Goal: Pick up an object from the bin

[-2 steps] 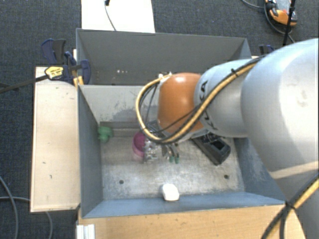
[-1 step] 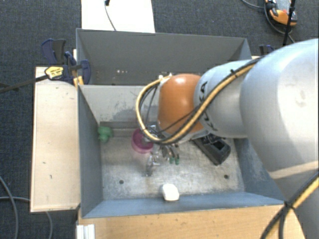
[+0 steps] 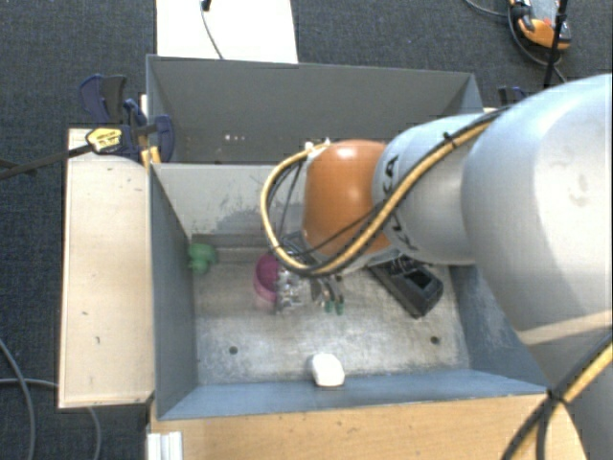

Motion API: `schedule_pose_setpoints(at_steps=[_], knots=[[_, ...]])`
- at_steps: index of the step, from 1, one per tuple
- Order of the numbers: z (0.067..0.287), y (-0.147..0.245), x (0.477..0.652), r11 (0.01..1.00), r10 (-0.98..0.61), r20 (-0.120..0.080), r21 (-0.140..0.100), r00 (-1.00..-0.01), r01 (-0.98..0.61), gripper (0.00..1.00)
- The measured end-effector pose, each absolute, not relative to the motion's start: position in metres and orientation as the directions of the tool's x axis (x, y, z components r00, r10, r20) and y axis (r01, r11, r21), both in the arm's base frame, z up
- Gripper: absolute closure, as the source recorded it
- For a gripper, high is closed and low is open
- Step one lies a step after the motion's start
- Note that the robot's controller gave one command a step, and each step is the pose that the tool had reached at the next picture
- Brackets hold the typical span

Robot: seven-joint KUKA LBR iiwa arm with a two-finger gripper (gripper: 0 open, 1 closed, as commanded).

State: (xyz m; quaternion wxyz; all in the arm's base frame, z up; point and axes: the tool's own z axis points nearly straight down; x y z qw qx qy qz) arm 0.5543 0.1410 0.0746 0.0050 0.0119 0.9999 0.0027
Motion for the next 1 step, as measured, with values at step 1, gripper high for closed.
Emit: schedule_pose_setpoints(at_steps=[1], knots=[[0.0719, 0.1398, 0.5525, 1.0, 0.026, -0.004, 0.003, -1.0, 0.026, 0.0]])
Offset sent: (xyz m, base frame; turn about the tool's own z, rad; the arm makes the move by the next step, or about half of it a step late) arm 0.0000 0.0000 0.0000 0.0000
